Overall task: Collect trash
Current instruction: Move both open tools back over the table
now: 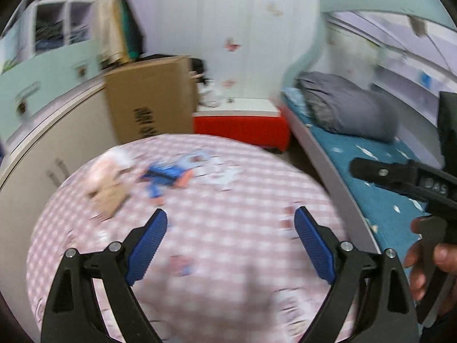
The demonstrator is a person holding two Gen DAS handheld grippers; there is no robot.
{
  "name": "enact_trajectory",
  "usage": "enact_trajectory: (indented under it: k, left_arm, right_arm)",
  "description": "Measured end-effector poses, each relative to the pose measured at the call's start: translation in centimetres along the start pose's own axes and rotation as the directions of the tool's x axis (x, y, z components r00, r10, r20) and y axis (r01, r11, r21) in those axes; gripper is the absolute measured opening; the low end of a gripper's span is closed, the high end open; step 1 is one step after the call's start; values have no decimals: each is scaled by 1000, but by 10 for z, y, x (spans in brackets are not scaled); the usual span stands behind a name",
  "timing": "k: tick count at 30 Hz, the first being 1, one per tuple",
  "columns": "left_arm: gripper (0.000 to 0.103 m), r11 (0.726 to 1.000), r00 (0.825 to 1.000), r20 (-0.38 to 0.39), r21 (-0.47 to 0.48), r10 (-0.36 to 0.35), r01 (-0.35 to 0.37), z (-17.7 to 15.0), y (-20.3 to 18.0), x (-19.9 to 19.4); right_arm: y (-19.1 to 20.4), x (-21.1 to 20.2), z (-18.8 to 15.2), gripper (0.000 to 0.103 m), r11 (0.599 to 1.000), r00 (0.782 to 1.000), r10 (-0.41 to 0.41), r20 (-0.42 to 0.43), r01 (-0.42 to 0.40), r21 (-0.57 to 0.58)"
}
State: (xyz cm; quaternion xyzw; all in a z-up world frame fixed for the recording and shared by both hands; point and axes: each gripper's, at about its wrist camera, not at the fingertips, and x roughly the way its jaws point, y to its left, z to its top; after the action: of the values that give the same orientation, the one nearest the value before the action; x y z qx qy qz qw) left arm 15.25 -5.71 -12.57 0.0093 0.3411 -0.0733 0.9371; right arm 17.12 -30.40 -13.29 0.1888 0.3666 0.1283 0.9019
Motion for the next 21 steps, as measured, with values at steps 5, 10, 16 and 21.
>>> enact_trajectory:
  k: [5, 10, 16, 21]
  left_arm:
    - [89, 990, 996, -20, -106, 86, -87, -16, 64, 0]
    - [89, 964, 989, -67, -222, 133, -145, -33, 124, 12]
    - [89, 956, 985, -94, -243, 144, -163, -40, 149, 31]
    - [88, 960, 982, -138, -229, 132, -161, -42, 154, 54]
  right_arm:
    - [48, 31, -1, 97, 995, 998, 14, -53, -19, -99]
    - [83, 62, 0, 97, 983, 994, 26, -107, -45, -177]
    - [122, 121, -2, 97, 939, 986, -13, -166, -45, -340]
    - [145, 173, -2, 97, 897, 975, -49, -215, -52, -438]
